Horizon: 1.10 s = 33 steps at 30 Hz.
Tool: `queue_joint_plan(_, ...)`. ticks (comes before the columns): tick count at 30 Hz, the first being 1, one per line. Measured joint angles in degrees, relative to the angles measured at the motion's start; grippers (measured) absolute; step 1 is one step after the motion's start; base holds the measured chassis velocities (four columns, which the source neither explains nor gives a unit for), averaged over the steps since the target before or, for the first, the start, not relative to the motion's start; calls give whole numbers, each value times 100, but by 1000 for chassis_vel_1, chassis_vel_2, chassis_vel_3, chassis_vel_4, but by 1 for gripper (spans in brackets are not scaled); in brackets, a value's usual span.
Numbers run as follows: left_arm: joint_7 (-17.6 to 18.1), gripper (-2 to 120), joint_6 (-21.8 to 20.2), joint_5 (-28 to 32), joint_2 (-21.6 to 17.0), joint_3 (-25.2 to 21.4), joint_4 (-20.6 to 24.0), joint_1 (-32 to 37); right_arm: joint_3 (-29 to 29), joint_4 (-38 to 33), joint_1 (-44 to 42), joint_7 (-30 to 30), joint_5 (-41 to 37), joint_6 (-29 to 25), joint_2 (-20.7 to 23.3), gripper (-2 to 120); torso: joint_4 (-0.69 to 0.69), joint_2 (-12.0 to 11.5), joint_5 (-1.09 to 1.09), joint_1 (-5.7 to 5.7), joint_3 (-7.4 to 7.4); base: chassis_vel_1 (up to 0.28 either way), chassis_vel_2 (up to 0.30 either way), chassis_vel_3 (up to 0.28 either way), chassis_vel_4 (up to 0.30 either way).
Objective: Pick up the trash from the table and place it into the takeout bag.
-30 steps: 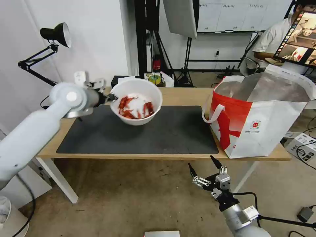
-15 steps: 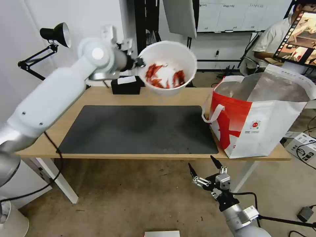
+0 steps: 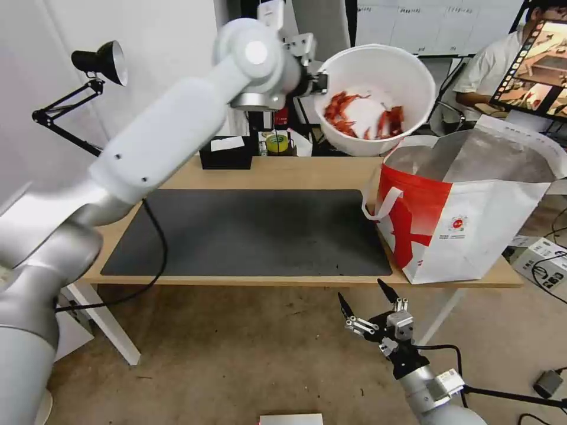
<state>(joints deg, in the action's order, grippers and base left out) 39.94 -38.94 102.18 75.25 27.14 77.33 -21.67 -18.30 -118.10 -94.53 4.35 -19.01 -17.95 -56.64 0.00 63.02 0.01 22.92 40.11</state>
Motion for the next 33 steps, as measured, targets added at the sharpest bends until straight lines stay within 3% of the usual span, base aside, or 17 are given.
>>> queue_joint_plan(3, -1, 0, 9, -87, 446, 5, -273, 0, 0, 0, 0, 0, 0, 0, 0, 100, -1, 0, 1, 0, -1, 0, 0, 0, 0)
queue_joint_plan(9, 0, 0, 50, -195, 951, -31, -616, 4, 0, 0, 0, 0, 0, 0, 0, 100, 0, 0, 0, -1, -1, 0, 0, 0, 0)
queue_joint_plan(12, -20, 0, 127, -438, 1447, -29, -1031, 39, 0, 0, 0, 0, 0, 0, 0, 100, -2, 0, 1, -1, -1, 0, 0, 0, 0)
queue_joint_plan(15, -66, 0, 290, -681, 1626, 82, -1293, 57, 0, 0, 0, 0, 0, 0, 0, 100, -2, 0, 1, -1, -1, 0, 0, 0, 0)
queue_joint_plan(20, -391, 0, 869, -1405, 1657, 544, -1393, 192, 0, 0, 0, 0, 0, 0, 0, 100, 1, 0, 0, 0, 0, 0, 0, 0, 0)
queue_joint_plan(27, -617, 0, 1630, -2482, 1624, 827, -1293, 494, 0, 0, 0, 0, 0, 0, -1, 100, 1, 0, -1, 0, 0, 0, 0, 0, 0)
queue_joint_plan(33, -625, 0, 1869, -2901, 1602, 1012, -1032, 545, 0, 0, 0, 0, 0, 0, 0, 100, -1, 0, -1, -1, -1, 0, 0, 0, 0)
